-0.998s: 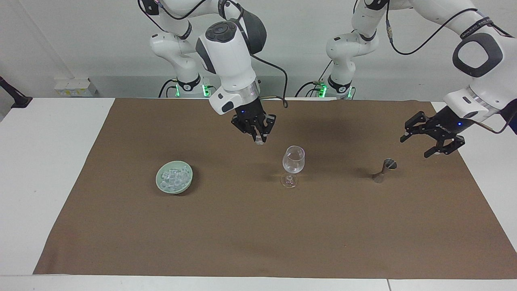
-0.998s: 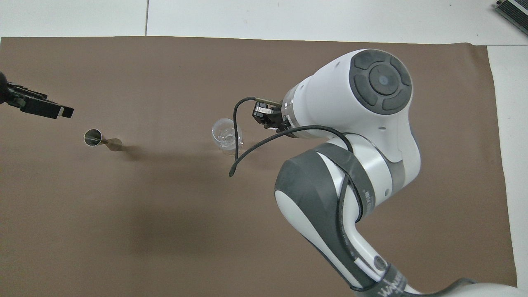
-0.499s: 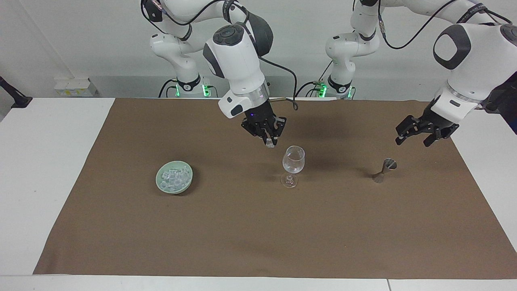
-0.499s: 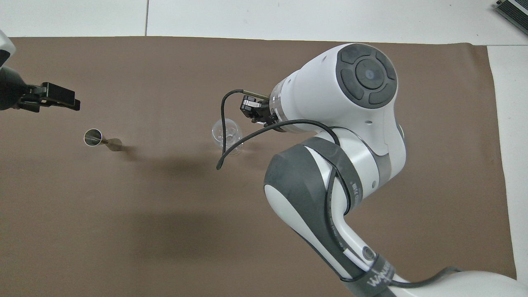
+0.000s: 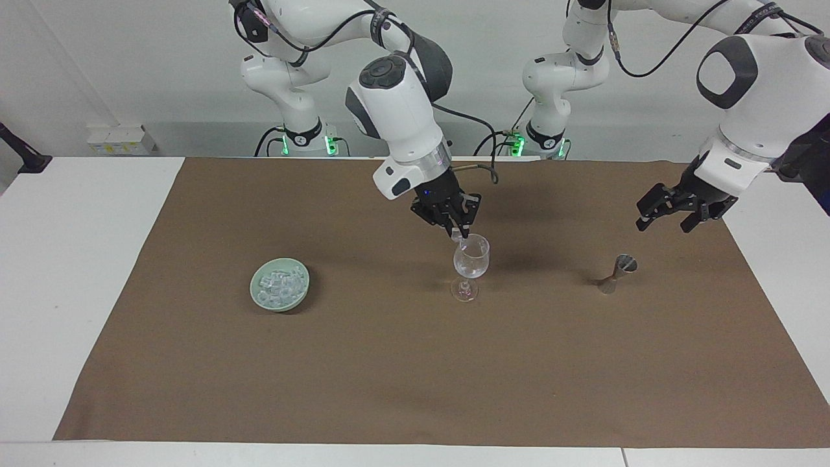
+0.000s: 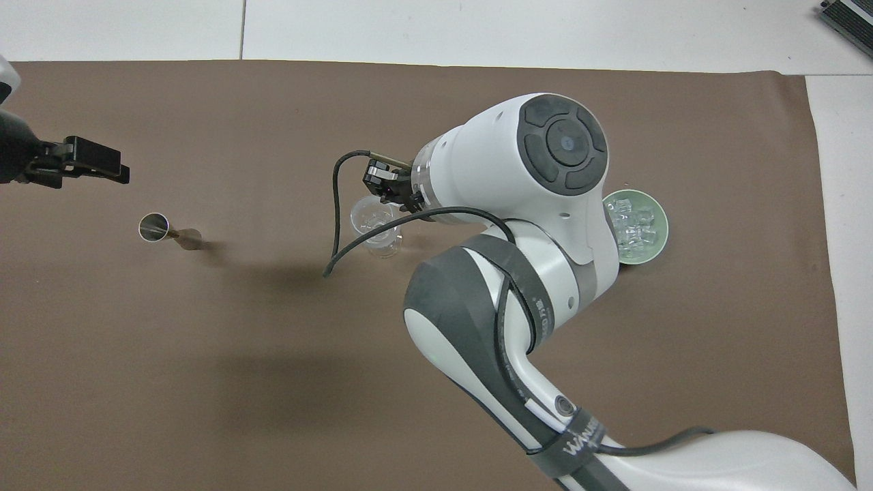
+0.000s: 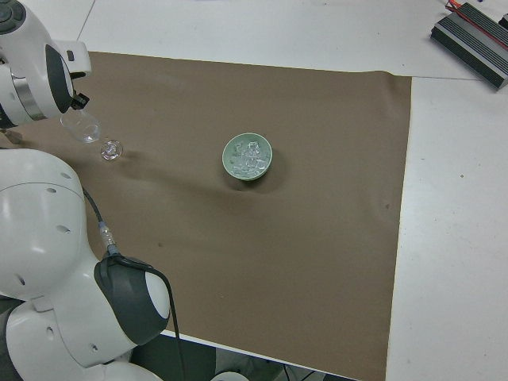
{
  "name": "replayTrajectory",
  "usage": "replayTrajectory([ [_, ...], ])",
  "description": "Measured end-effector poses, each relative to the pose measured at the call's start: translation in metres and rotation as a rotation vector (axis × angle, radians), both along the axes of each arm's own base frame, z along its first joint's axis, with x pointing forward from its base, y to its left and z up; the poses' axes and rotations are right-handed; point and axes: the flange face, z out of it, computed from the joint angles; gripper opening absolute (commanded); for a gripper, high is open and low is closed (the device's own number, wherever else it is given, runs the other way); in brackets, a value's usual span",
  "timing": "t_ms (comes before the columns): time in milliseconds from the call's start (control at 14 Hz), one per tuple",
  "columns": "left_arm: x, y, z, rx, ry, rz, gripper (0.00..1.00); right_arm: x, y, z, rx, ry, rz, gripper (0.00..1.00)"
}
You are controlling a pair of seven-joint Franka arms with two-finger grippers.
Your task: Pour wine and add ice with both arms
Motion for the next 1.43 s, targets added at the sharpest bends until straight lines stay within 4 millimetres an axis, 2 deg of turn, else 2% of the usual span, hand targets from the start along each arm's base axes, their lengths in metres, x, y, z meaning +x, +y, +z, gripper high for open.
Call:
replayTrajectory([
  [356, -0.002, -0.002, 0.005, 0.083, -0.006, -0.024, 1.0, -0.003, 0.024, -0.015, 0.035, -0.006, -0.035, 0.0],
  [570, -0.011, -0.031, 0.021, 0.147, -0.038, -0.079, 1.0, -0.006, 0.028, -0.024, 0.025, 0.009, -0.027, 0.0],
  [641, -0.014, -0.035, 0.027, 0.158, -0.049, -0.086, 1.0, -0.009, 0.031, -0.03, 0.019, 0.019, -0.021, 0.0],
  [855, -0.019, -0.028, 0.04, 0.168, -0.071, -0.076, 1.0, -0.021, 0.045, -0.044, 0.004, 0.038, 0.005, 0.11],
  [1140, -0.019, -0.004, 0.04, 0.176, -0.065, -0.04, 1.0, -0.019, 0.043, -0.044, 0.004, 0.038, 0.002, 0.15],
  [1211, -0.019, -0.001, 0.04, 0.176, -0.062, -0.036, 1.0, -0.019, 0.043, -0.044, 0.003, 0.038, 0.002, 0.22],
  [1354, -0.02, -0.001, 0.039, 0.176, -0.052, -0.037, 1.0, -0.019, 0.043, -0.043, 0.003, 0.036, 0.002, 0.48],
  [1425, -0.022, -0.002, 0.039, 0.176, -0.04, -0.039, 1.0, -0.019, 0.043, -0.043, 0.001, 0.033, 0.003, 0.5],
])
